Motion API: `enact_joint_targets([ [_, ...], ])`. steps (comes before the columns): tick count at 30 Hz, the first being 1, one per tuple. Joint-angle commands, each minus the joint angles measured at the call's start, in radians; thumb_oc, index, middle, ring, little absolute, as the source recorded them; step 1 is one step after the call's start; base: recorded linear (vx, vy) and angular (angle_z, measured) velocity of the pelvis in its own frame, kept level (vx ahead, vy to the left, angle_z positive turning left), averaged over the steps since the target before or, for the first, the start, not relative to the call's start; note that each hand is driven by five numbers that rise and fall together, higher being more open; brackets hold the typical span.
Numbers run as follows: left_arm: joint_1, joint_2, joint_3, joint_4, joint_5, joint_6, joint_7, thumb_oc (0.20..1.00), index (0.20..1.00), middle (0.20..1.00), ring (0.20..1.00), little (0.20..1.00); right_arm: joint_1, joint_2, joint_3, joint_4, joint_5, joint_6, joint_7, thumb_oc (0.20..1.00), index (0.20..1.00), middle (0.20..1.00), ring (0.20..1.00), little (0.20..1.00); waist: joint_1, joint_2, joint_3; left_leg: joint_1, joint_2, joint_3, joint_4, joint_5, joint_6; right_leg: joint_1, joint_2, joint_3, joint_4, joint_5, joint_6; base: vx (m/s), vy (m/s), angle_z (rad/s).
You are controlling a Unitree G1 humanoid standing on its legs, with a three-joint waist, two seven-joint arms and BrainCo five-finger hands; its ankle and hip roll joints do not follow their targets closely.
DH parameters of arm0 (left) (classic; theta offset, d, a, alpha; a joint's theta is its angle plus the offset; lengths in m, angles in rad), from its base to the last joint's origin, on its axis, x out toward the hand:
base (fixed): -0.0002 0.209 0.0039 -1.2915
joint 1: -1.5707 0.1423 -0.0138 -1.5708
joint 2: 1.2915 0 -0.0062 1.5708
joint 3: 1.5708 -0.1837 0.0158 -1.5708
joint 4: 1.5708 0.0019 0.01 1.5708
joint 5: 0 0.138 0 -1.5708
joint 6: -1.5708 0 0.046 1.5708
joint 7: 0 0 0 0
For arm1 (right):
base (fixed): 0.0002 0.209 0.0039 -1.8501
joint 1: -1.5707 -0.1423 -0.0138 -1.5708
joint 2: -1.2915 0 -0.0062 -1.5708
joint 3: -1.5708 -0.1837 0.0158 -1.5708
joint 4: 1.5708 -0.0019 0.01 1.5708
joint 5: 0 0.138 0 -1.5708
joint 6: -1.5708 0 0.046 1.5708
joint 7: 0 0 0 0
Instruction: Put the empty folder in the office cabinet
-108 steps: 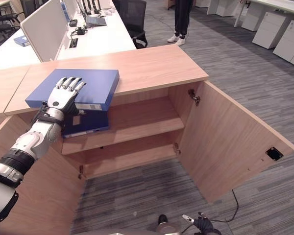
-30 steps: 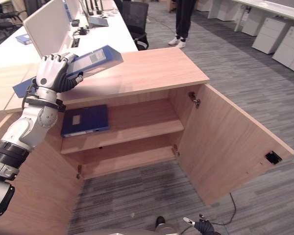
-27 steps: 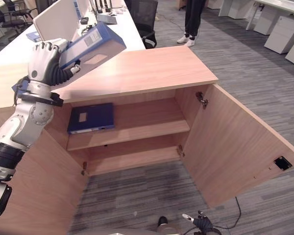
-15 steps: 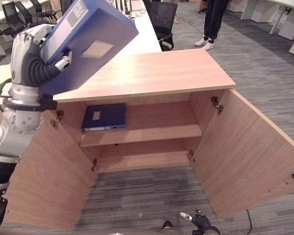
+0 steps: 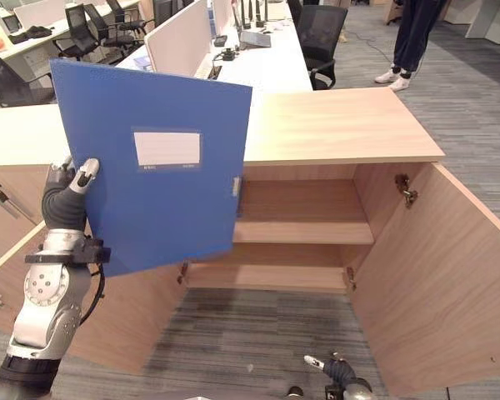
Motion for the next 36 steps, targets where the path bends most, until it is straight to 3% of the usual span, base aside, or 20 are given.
enact_joint_targets([
  [1, -0.058, 0.003, 0.042, -0.048, -0.032, -0.038, -0.028, 0.2, 0.2, 0.2, 0.2, 0.2, -0.083, 0.007, 0.023, -0.097, 0.039, -0.028, 0.031, 1.0, 1.0, 1.0, 1.0, 1.0, 0.001, -0.034, 0.017, -0.013, 0.049, -0.022, 0.012, -0.035, -0.075, 0.079, -0.072, 0.014, 0.009, -0.123, 0.105, 0.0, 0.0, 0.0],
  [11, -0.012, -0.074, -0.042, -0.01, -0.053, -0.003, -0.06, 0.2, 0.2, 0.2, 0.2, 0.2, -0.084, -0.06, 0.075, -0.76, 0.279, -0.053, 0.145, 1.0, 1.0, 1.0, 1.0, 1.0, 0.002, -0.044, 0.02, -0.02, 0.051, -0.03, 0.012, -0.036, -0.072, 0.073, -0.072, 0.018, 0.011, -0.125, 0.1, 0.0, 0.0, 0.0],
  [19, -0.025, -0.085, -0.067, 0.016, -0.034, 0.008, -0.072, 0.2, 0.2, 0.2, 0.2, 0.2, -0.108, -0.045, 0.142, -0.884, 0.358, -0.025, 0.2, 1.0, 1.0, 1.0, 1.0, 1.0, 0.0, -0.05, 0.014, -0.004, 0.055, -0.022, 0.012, -0.044, -0.071, 0.08, -0.073, 0.026, 0.015, -0.128, 0.099, 0.0, 0.0, 0.0],
  [36, -0.062, -0.089, -0.128, 0.034, -0.057, 0.02, -0.116, 0.2, 0.2, 0.2, 0.2, 0.2, -0.14, -0.024, 0.201, -0.926, 0.416, 0.004, 0.238, 1.0, 1.0, 1.0, 1.0, 1.0, -0.01, -0.059, 0.01, 0.004, 0.059, -0.016, 0.012, -0.05, -0.071, 0.081, -0.074, 0.03, 0.02, -0.13, 0.1, 0.0, 0.0, 0.0],
])
